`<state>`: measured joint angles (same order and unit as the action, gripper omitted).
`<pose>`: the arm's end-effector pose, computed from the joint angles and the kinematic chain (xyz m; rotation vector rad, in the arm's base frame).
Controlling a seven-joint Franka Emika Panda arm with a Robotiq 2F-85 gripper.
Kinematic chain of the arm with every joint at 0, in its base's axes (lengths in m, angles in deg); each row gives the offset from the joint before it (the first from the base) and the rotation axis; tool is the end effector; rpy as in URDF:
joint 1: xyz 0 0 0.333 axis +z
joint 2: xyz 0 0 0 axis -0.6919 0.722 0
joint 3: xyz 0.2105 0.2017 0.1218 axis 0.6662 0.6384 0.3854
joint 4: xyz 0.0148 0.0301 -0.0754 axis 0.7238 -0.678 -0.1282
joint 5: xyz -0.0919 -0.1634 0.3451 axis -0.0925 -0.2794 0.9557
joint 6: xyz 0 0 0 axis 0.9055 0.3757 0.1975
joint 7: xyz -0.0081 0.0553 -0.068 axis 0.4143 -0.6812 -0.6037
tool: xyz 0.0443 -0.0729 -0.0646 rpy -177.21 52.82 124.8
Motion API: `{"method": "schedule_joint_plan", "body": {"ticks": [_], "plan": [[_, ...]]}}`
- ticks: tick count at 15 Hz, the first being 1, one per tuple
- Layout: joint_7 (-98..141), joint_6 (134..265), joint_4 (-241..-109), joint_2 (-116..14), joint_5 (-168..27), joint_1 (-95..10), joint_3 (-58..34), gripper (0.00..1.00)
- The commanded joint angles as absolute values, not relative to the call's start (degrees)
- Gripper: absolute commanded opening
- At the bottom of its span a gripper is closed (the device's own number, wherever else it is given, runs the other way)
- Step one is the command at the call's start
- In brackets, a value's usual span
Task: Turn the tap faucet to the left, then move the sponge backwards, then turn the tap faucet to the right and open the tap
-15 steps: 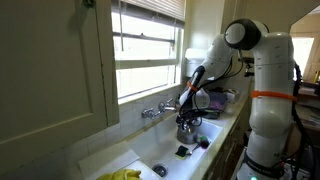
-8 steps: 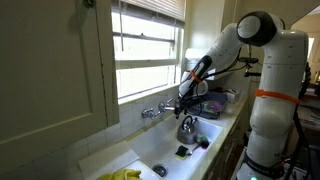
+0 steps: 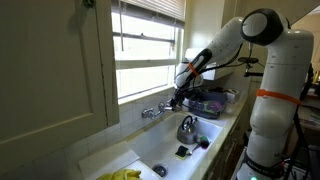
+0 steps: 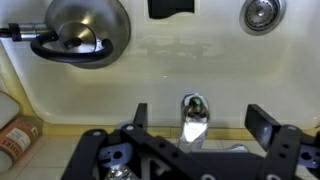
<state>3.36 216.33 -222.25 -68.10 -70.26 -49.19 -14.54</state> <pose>0.4916 -0.1031 0.3299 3.0552 0.0806 0.3226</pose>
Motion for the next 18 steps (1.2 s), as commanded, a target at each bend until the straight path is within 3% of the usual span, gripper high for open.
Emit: {"method": "schedule_joint_plan", "body": {"ticks": [1, 7, 18], "plan": [[-1.39, 213.53, -217.84, -63.36, -67.95, -49.13, -13.97, 1.0], [-5.1, 210.4, -213.29, -56.56, -64.95, -49.6, -11.02, 1.0], [8.75, 213.93, -213.75, -56.39, -50.56, -47.77, -7.0, 1.0]]}}
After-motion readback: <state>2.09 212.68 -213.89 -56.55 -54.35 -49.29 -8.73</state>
